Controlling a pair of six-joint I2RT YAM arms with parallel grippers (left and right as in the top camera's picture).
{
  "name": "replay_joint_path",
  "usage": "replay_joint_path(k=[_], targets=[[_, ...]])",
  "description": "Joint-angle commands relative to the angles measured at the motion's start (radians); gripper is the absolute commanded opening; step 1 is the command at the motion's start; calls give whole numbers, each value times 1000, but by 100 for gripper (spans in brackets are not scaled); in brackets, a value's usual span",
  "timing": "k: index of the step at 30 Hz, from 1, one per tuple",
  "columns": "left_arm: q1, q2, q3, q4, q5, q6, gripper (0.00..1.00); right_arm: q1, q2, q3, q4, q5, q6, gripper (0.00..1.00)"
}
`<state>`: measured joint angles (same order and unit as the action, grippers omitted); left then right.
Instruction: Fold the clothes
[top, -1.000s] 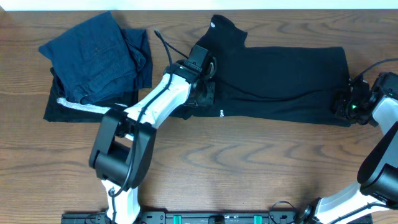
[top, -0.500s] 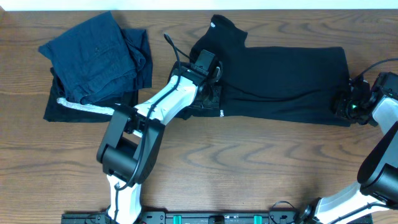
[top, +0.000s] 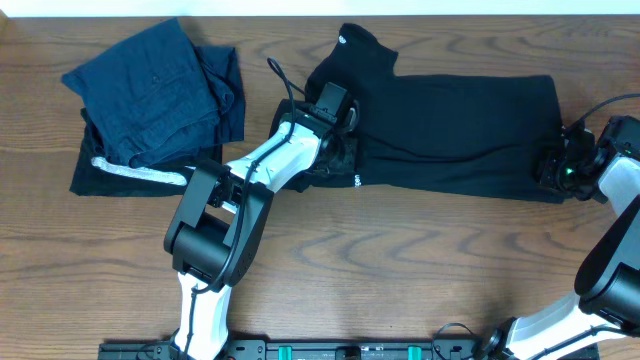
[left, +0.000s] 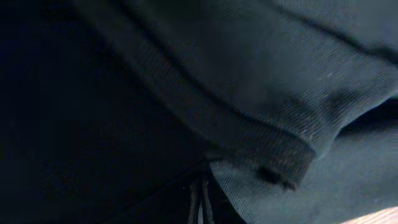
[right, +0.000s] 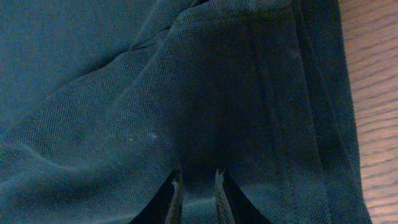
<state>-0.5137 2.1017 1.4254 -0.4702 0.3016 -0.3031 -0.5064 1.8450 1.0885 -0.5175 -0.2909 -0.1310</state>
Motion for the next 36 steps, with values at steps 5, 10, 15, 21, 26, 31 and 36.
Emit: replay_joint_path(k=[5,10,15,21,26,31,36], targets=[[0,-4,19,72,2,-32,6,10,7,-5,2,2,15,18],[0,-4,19,141,1,-31,7,10,7,-5,2,2,16,18],[0,-3,19,234,1,-31,10,10,7,-5,3,2,23,19],[-3,14,17,328,1,-31,14,10,7,-5,5,2,23,22],[2,40,17,359,1,-19,13,10,7,-5,4,2,23,25],[39,24,70,373,2,-4,13,10,7,-5,5,2,23,32],[82,5,185,262,1,37,13,10,7,-5,5,2,23,38]])
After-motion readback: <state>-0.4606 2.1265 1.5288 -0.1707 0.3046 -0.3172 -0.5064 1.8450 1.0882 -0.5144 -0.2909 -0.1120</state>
